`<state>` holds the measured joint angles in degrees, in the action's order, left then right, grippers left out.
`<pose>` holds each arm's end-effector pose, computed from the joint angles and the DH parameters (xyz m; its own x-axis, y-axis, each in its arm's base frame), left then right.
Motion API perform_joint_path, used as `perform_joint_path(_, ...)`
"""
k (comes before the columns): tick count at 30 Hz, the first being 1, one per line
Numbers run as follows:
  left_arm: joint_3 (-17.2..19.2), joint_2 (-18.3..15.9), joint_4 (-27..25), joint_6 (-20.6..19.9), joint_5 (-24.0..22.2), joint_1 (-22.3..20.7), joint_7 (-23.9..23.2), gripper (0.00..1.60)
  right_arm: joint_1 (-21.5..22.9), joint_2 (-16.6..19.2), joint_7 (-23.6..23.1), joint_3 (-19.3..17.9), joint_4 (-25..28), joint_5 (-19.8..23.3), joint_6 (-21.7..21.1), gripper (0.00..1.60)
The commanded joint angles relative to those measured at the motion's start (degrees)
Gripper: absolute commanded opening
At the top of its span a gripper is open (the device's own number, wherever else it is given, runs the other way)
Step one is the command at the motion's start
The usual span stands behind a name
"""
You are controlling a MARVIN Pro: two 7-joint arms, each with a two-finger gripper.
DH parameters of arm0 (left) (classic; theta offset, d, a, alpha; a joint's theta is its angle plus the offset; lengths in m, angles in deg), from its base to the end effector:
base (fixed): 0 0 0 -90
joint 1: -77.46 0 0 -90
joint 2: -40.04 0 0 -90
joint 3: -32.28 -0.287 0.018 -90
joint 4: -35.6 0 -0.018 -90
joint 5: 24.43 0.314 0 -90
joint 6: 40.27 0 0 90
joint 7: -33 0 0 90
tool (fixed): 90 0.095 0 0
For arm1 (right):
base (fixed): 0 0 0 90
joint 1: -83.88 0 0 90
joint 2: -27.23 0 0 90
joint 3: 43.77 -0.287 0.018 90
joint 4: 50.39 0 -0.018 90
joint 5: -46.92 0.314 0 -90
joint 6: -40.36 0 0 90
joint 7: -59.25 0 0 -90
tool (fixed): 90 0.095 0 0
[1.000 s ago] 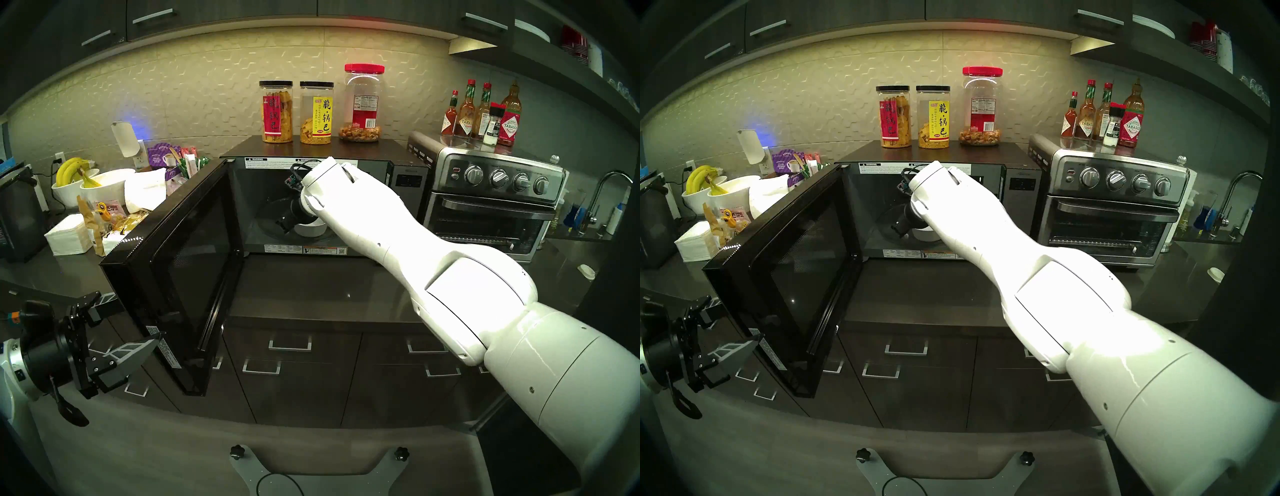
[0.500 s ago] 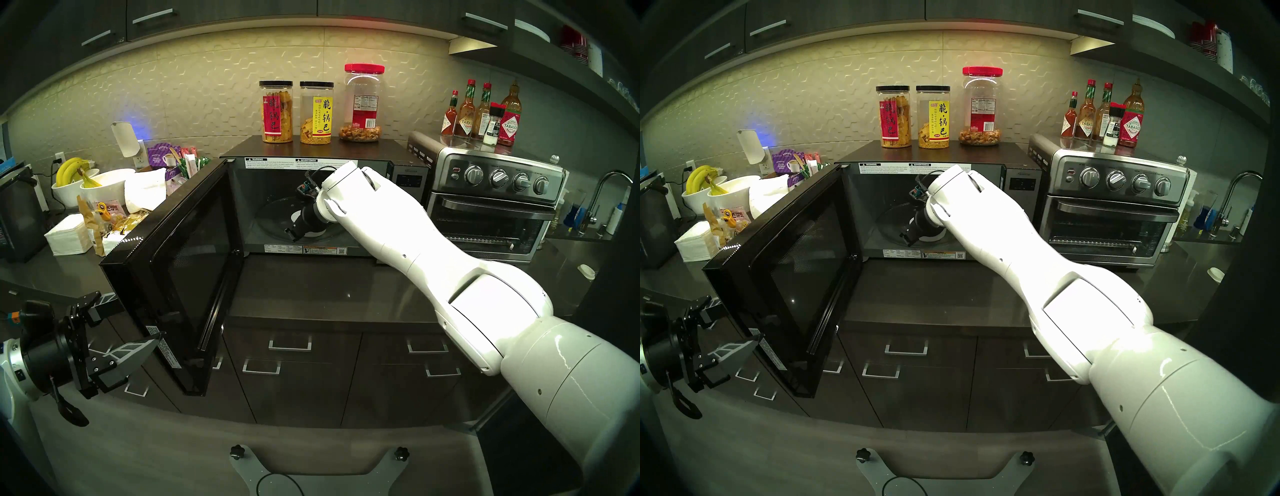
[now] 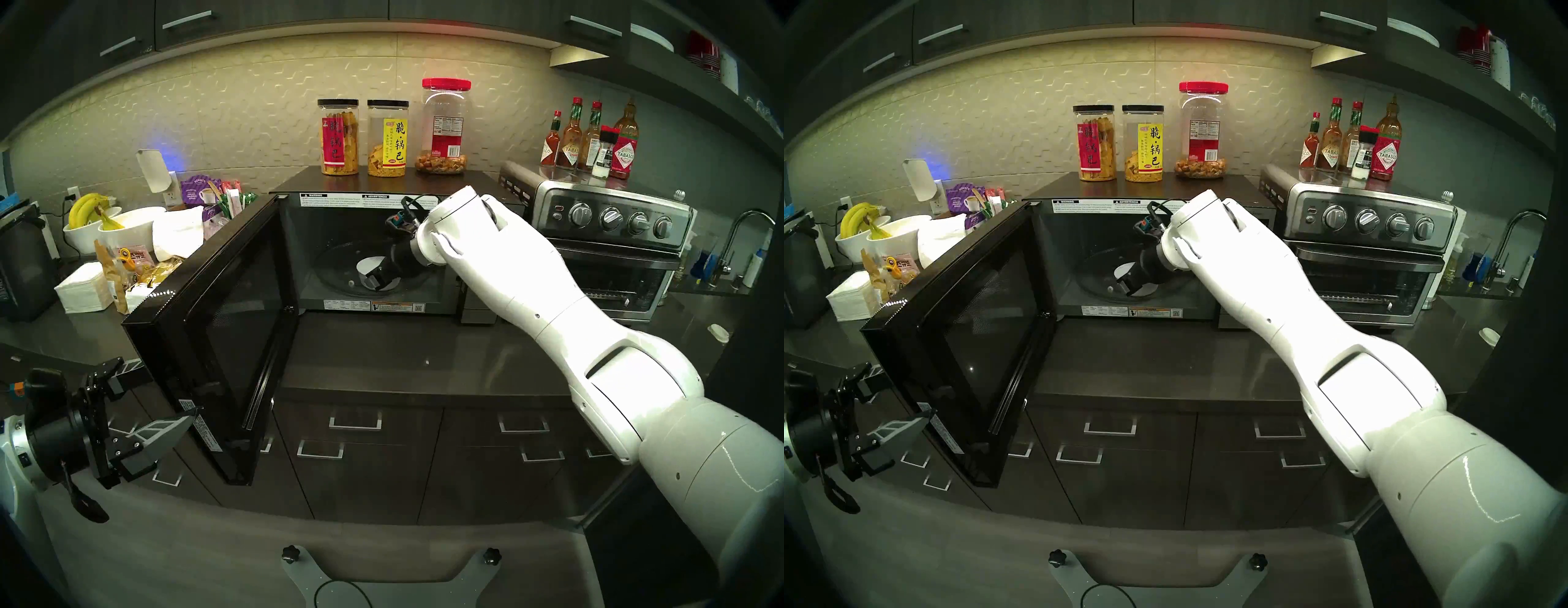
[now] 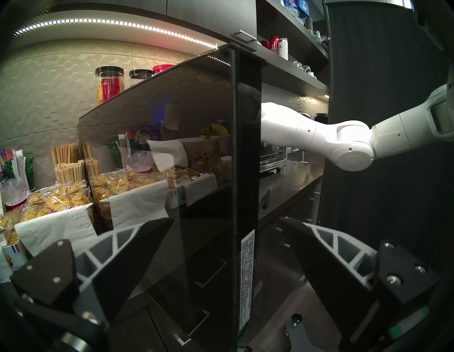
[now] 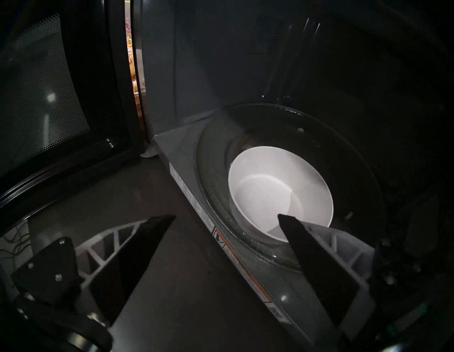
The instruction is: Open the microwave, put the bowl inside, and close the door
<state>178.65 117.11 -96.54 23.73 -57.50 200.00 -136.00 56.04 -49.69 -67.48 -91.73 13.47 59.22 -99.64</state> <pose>0.1674 0.1648 -0.1179 0.0332 -0.0724 0.9968 -0.7251 -0.6882 -0.0258 0.5744 0.1414 -0.0893 0.2913 0.5812 0.7598 0.7714 -0.6124 0.1727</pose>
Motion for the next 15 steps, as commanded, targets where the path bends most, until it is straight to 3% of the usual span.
perform_joint_path(1,-0.1,0.1,-0.3,0.0,-0.3,-0.1,-0.2,1.60,-2.6,6.8,-3.3,-2.2,6.9,1.5,-1.4,1.60)
perform_joint_path(3,-0.1,0.0,-0.3,0.0,-0.3,-0.1,-0.2,1.60,-3.5,7.2,-4.2,-3.2,7.5,1.4,-1.9,1.60)
perform_joint_path(6,-0.1,0.0,-0.3,0.0,-0.3,-0.1,-0.2,1.60,-5.3,10.9,-5.8,-3.2,11.6,2.4,-2.5,1.60)
perform_joint_path(7,-0.1,0.0,-0.3,0.0,-0.3,-0.1,-0.2,1.60,-5.5,9.6,-6.3,-4.4,10.2,1.9,-2.7,1.60)
perform_joint_path(15,-0.1,0.0,-0.3,0.0,-0.3,-0.1,-0.2,1.60,-9.1,16.4,-10.8,-5.8,18.1,4.2,-3.7,1.60)
